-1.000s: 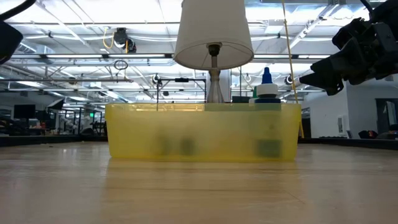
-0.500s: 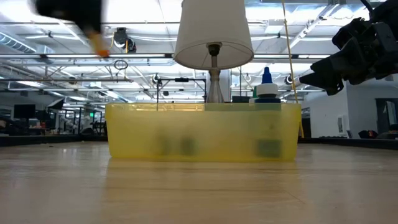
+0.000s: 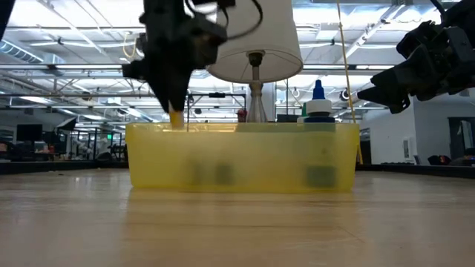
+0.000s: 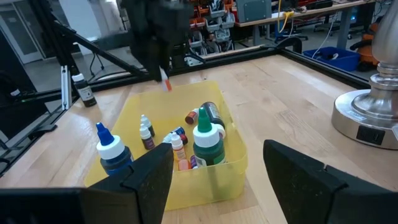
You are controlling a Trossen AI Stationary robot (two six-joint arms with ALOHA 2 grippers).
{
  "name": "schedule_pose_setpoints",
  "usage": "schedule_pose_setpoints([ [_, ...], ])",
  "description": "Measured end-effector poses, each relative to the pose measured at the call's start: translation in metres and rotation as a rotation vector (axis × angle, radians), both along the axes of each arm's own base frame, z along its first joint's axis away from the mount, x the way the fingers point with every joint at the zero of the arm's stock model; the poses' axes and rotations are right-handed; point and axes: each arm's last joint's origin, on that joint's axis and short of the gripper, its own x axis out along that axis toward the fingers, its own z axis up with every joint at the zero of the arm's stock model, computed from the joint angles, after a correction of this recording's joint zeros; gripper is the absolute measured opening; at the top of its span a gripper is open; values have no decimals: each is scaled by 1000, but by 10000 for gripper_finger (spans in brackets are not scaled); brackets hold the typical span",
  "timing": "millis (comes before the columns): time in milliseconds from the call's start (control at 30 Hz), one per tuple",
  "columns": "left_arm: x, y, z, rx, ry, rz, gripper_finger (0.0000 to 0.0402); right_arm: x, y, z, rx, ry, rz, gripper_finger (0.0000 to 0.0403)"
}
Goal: Pick & Place food coloring
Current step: Put the orange food coloring bottle into the yellow bin, then put the black food coloring bottle into the yellow bin
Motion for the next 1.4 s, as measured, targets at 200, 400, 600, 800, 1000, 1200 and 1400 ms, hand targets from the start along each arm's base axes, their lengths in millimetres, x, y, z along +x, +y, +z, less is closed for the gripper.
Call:
schedule_pose_setpoints([
  [200, 15, 16, -41, -17, 120, -3, 60, 0, 0, 0, 0, 0, 0, 238],
  [400, 26, 23, -70, -18, 160, -11, 60, 0, 0, 0, 0, 0, 0, 238],
  [600, 31, 23, -75, -21, 146, -14, 73, 0, 0, 0, 0, 0, 0, 238],
  [800, 32, 22, -61, -28, 107, -4, 179, 0, 0, 0, 0, 0, 0, 238],
  [1000, 25, 22, -31, -46, 33, 23, 233, 0, 0, 0, 0, 0, 0, 238],
  [1200, 0, -6, 14, -200, -6, 81, 244, 0, 0, 0, 0, 0, 0, 238],
  [1400, -38, -81, 48, -224, -44, 46, 245, 0, 0, 0, 0, 0, 0, 238],
])
